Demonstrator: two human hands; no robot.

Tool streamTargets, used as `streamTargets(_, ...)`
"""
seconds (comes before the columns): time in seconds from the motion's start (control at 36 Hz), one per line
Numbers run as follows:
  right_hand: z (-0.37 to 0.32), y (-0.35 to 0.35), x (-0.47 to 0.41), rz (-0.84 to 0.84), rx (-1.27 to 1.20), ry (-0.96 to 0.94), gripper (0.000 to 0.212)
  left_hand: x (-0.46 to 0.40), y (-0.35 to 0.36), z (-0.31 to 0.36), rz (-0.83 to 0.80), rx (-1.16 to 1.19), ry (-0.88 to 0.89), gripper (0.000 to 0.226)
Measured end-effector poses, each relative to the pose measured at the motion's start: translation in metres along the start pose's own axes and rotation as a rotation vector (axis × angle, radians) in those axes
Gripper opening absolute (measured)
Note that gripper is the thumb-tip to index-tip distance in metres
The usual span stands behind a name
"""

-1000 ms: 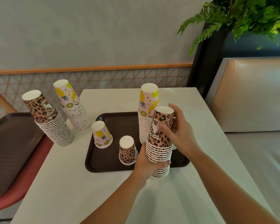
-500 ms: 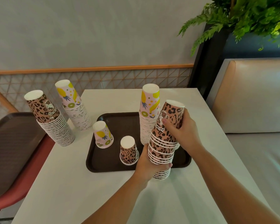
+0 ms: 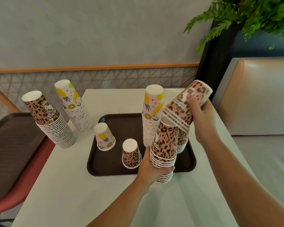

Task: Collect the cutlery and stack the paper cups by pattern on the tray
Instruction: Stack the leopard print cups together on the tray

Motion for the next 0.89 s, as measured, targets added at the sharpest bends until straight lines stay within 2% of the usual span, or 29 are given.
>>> streamTargets(0.08,-0.003,-0.010,-0.009,0.103,-0.209,0.043,0.022,-0.002,0.000,0.001,-0.004,-0.018,-0.004,0.082)
streamTargets(0.17,-0.002,-0.023,-0.017,0.248,-0.254,0.024,0.041,-0.002,-0.001,0.001,0.002,-0.030,-0.012,0.082)
streamTargets(0.25,0.005,-0.032,-0.022,0.348,-0.174,-0.025,0.042,-0.002,-0.002,0.000,-0.001,-0.029,-0.019,0.080)
streamTargets(0.33,0.015,-0.034,-0.022,0.371,0.009,-0.074,0.044,-0.002,-0.002,0.001,0.000,-0.023,-0.020,0.081)
streamTargets(0.44,0.037,-0.028,-0.019,0.287,0.245,-0.093,0.063,-0.002,-0.002,0.002,0.002,-0.013,-0.020,0.082)
streamTargets(0.58,0.055,-0.021,-0.011,0.200,0.427,-0.090,0.069,-0.003,-0.001,0.002,0.002,0.008,-0.011,0.084)
streamTargets(0.69,0.058,-0.018,-0.006,0.143,0.466,-0.069,0.076,-0.003,-0.001,0.006,-0.005,0.017,-0.002,0.085)
streamTargets(0.78,0.040,-0.016,0.003,0.148,0.426,-0.177,0.073,-0.004,-0.002,0.007,-0.006,0.002,0.000,0.085)
streamTargets(0.89,0.017,-0.005,0.018,-0.054,0.372,-0.302,0.069,-0.005,-0.001,0.006,0.005,-0.009,0.005,0.089)
Point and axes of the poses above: each hand's wrist, its own x-axis away from the middle knuckle, its own y-axis out of the palm, z = x × y, the point moved 5 cm from there along -x, towards the middle knuckle, and after that the axes turned 6 degrees about y, right-handed, at the moved point
